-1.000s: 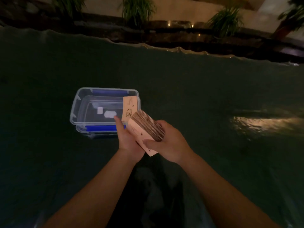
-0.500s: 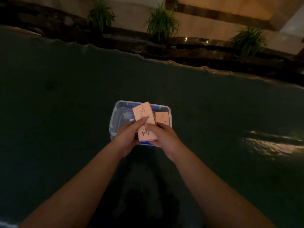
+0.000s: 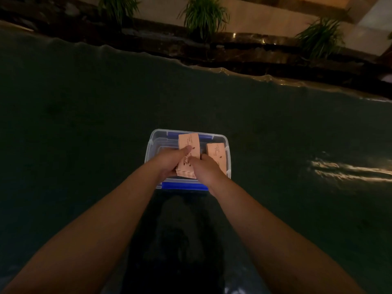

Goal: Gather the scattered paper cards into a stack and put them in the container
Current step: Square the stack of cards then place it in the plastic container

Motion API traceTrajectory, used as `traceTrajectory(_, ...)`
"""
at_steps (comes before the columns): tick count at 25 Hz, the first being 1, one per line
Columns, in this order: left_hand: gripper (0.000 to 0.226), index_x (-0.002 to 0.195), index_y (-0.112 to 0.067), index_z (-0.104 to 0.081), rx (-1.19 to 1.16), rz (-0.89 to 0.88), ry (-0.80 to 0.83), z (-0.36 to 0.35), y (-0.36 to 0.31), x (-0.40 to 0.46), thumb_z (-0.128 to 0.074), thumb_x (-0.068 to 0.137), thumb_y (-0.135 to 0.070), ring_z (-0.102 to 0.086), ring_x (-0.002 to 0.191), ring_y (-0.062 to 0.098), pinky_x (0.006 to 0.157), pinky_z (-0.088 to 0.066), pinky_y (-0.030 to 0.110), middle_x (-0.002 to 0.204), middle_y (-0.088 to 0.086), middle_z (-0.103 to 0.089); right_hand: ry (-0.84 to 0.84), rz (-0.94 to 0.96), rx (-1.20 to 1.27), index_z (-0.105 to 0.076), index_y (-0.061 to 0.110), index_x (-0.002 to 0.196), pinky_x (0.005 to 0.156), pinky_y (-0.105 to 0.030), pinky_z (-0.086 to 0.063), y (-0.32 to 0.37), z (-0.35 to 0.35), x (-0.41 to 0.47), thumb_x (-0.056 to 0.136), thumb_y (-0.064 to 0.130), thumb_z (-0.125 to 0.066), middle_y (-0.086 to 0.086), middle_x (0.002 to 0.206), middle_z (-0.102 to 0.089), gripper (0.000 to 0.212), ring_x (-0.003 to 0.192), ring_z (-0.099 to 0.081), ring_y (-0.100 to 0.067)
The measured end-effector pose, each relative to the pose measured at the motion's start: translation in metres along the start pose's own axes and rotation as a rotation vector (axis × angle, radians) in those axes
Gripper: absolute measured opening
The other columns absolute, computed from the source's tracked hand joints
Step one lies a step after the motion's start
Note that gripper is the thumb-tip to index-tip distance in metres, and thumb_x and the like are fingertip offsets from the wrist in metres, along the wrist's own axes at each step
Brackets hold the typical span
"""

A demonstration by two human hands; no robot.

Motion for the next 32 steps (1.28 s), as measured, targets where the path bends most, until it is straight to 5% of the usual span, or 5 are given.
traceTrajectory(9, 0.031, 0.131, -0.02, -0.063, 0.088, 0.058, -0.023, -0.014, 0.009, 0.017, -0.061, 0.104, -0.036, -0.072, 0.101, 0.026, 0.096, -0.058, 0.048, 0.114, 0.007, -0.075, -0.126, -0.202, -0.259, -0.06, 0.017, 0.12, 0.059, -0.029, -0.038, -0.015, 0.001, 0.039, 0.101, 0.031, -0.057, -0.001, 0.078, -0.052, 0.024, 0.067, -0.051, -0.018)
traceTrajectory(19, 0.035, 0.125, -0.019, -0.066, 0.184, 0.057, -0.024, -0.015, 0.014, 0.028, -0.058, 0.103, -0.046, -0.072, 0.101, 0.026, 0.093, -0.059, 0.047, 0.109, 0.006, -0.076, -0.264, 0.047, -0.489, -0.062, 0.022, 0.103, 0.07, -0.031, -0.038, 0.005, 0.005, 0.032, 0.101, 0.031, -0.059, 0.008, 0.07, -0.044, 0.01, 0.058, -0.036, -0.007)
traceTrajectory(22, 0.037, 0.127, -0.018, -0.065, 0.207, 0.039, -0.044, -0.014, 0.014, 0.028, -0.056, 0.104, -0.046, -0.072, 0.104, 0.028, 0.097, -0.057, 0.049, 0.112, 0.008, -0.075, -0.286, 0.088, -0.51, -0.066, 0.017, 0.115, 0.073, -0.032, -0.043, 0.013, 0.008, 0.025, 0.102, 0.029, -0.058, 0.008, 0.073, -0.05, 0.019, 0.062, -0.044, -0.007)
traceTrajectory(25, 0.041, 0.13, -0.014, -0.064, 0.243, 0.042, -0.073, -0.014, 0.011, 0.026, -0.055, 0.105, -0.045, -0.07, 0.112, 0.032, 0.106, -0.052, 0.054, 0.12, 0.012, -0.074, -0.264, 0.144, -0.652, -0.064, 0.013, 0.124, 0.092, -0.042, -0.053, 0.021, 0.005, 0.015, 0.101, 0.018, -0.06, -0.007, 0.104, -0.069, 0.024, 0.098, -0.067, -0.026)
traceTrajectory(32, 0.036, 0.129, -0.007, -0.063, 0.426, 0.099, -0.123, -0.022, 0.002, 0.019, -0.054, 0.107, -0.035, -0.066, 0.119, 0.032, 0.112, -0.048, 0.049, 0.129, 0.018, -0.07, -0.215, 0.123, -0.806, -0.061, 0.014, 0.13, 0.103, -0.048, -0.047, 0.022, -0.003, 0.02, 0.093, 0.012, -0.07, -0.011, 0.123, -0.067, 0.038, 0.117, -0.063, -0.03)
Point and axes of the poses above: each hand's wrist, its own x-axis towards the middle knuckle, its own z-axis out of the back of the hand, y = z × x, the point moved 10 cm from there along x, towards the middle knuckle
